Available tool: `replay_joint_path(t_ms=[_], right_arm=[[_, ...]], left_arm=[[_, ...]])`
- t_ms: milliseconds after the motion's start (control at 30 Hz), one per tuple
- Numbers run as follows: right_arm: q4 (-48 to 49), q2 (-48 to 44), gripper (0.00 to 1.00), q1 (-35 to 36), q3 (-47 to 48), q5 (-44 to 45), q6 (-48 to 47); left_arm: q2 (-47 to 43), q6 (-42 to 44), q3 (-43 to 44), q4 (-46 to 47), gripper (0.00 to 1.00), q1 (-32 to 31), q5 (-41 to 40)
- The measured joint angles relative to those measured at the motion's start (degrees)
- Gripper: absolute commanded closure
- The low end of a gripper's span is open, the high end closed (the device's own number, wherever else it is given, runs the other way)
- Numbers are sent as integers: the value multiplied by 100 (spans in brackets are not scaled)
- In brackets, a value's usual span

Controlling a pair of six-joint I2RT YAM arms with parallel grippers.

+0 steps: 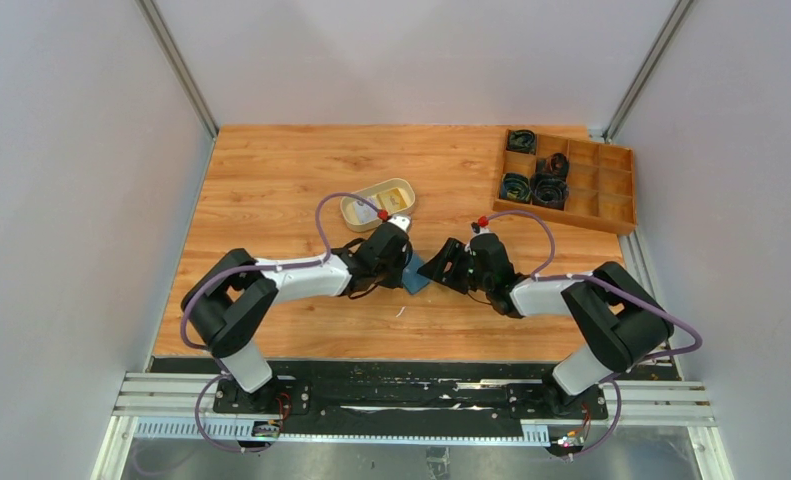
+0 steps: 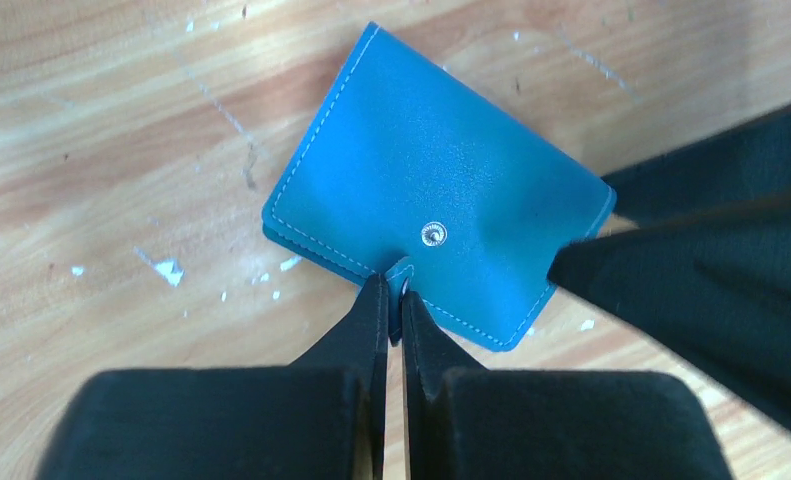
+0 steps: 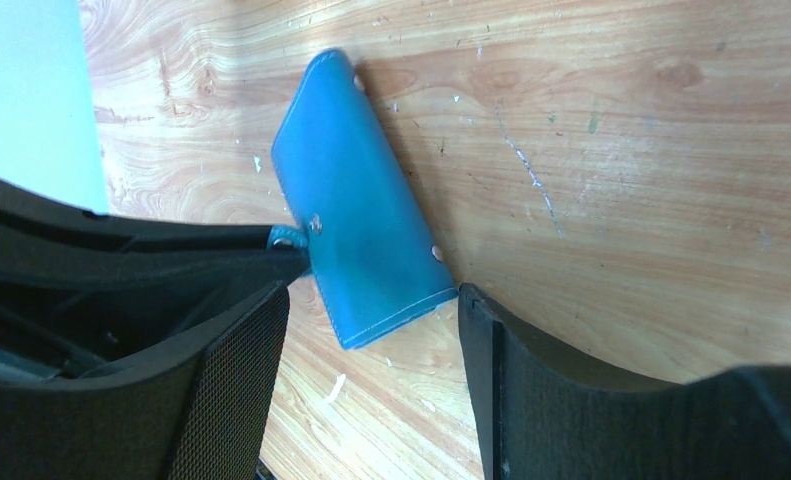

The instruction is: Take the credit cards out of the card holder

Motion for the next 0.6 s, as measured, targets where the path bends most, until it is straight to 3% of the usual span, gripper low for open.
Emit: replay_joint_path(t_ms=[100, 200, 333, 600], right_arm=[[28, 0, 32, 0, -13, 4, -2], [9, -26, 32, 0, -24, 20, -31], [-658, -382, 30, 52, 44, 341, -463], [-2583, -1075, 28, 929, 1049, 1958, -2396]], left_arm=[[-391, 63, -501, 330, 99, 0, 83], [-728, 48, -929, 643, 78, 0, 83], [-846, -92, -1187, 861, 66, -2, 11], [-846, -640, -1467, 992, 61, -9, -400]])
